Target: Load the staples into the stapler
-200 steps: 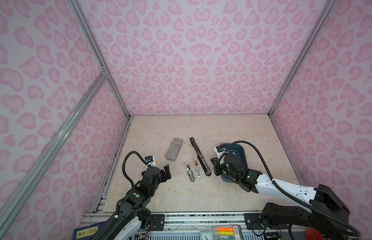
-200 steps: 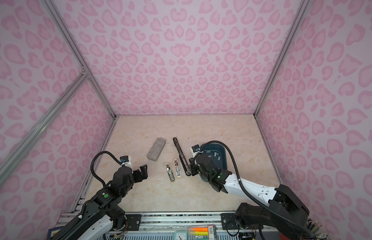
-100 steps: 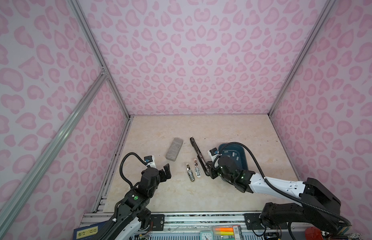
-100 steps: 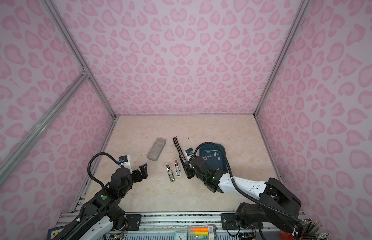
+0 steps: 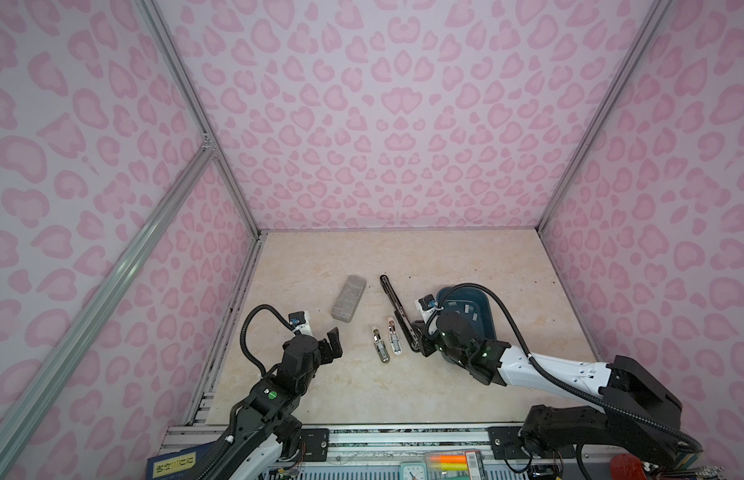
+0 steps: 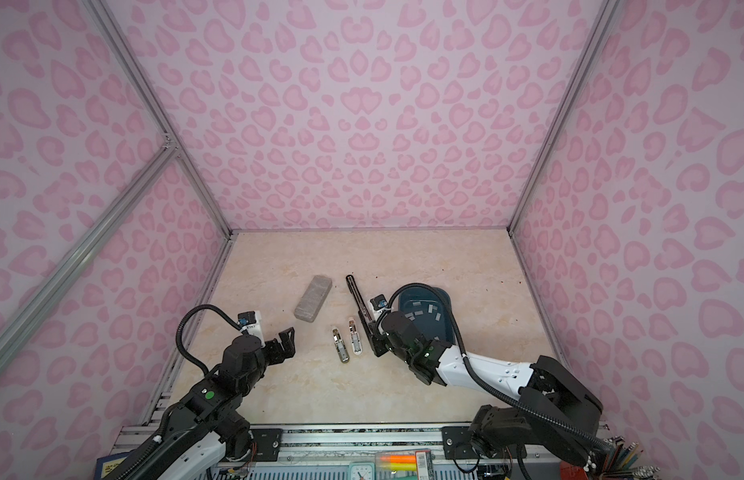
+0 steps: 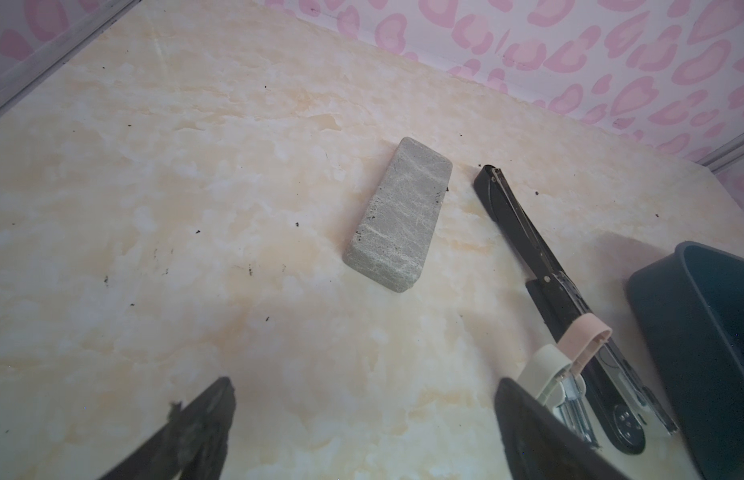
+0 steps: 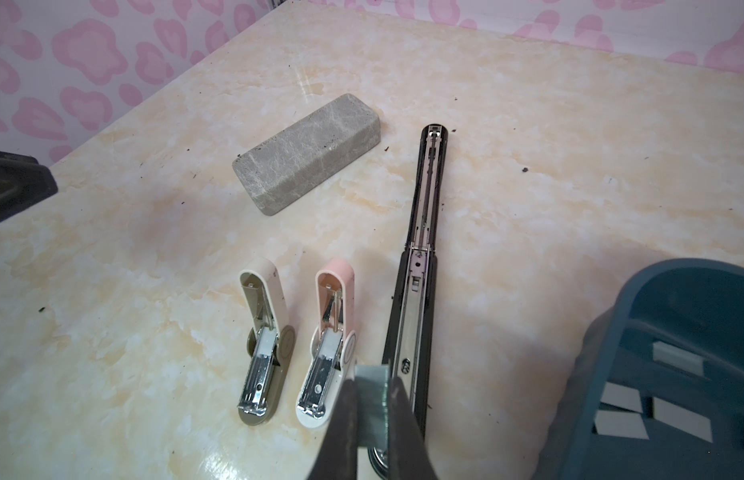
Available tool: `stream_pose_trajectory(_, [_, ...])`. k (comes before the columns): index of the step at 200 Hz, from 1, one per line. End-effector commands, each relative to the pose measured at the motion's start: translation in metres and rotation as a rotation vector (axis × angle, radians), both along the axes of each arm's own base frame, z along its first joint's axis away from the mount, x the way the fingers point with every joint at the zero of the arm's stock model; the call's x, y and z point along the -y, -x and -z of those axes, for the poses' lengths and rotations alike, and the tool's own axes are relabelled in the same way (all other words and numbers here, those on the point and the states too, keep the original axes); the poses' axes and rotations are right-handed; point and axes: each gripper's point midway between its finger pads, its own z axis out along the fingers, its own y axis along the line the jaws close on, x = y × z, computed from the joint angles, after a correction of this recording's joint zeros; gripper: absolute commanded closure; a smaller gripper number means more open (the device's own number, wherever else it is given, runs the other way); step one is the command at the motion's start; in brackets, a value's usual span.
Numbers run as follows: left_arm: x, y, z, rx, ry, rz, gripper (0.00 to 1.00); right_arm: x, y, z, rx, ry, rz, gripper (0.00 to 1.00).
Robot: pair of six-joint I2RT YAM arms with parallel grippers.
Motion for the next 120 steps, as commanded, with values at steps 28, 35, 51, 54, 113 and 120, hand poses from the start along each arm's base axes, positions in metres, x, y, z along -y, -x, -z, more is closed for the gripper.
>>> stream_pose_trajectory(28, [0.001,-0.002,-0.006,0.030,0.017,-0.004,0.01,0.000,-0.003,0.013,-0.001,0.062,-0.001,0.93])
stream_pose_trajectory(35, [0.000,-0.002,-0.006,0.030,0.017,-0.005,0.01,-0.001,-0.003,0.015,-0.001,0.068,-0.007,0.93])
stream_pose_trajectory(51, [0.001,-0.002,-0.005,0.028,0.018,-0.002,0.01,-0.003,-0.003,0.020,-0.002,0.087,-0.029,0.93])
stream_pose_trajectory(54, [0.001,-0.002,-0.006,0.030,0.018,-0.002,0.02,-0.004,-0.003,0.020,-0.001,0.090,-0.032,0.93])
stream_pose_trajectory(113, [0.000,-0.001,-0.007,0.038,0.023,-0.003,0.01,-0.005,-0.005,0.037,-0.035,0.117,-0.041,0.97])
stream_pose_trajectory(120, [0.000,-0.001,-0.008,0.041,0.025,-0.003,0.01,-0.003,-0.006,0.039,-0.036,0.119,-0.037,0.97])
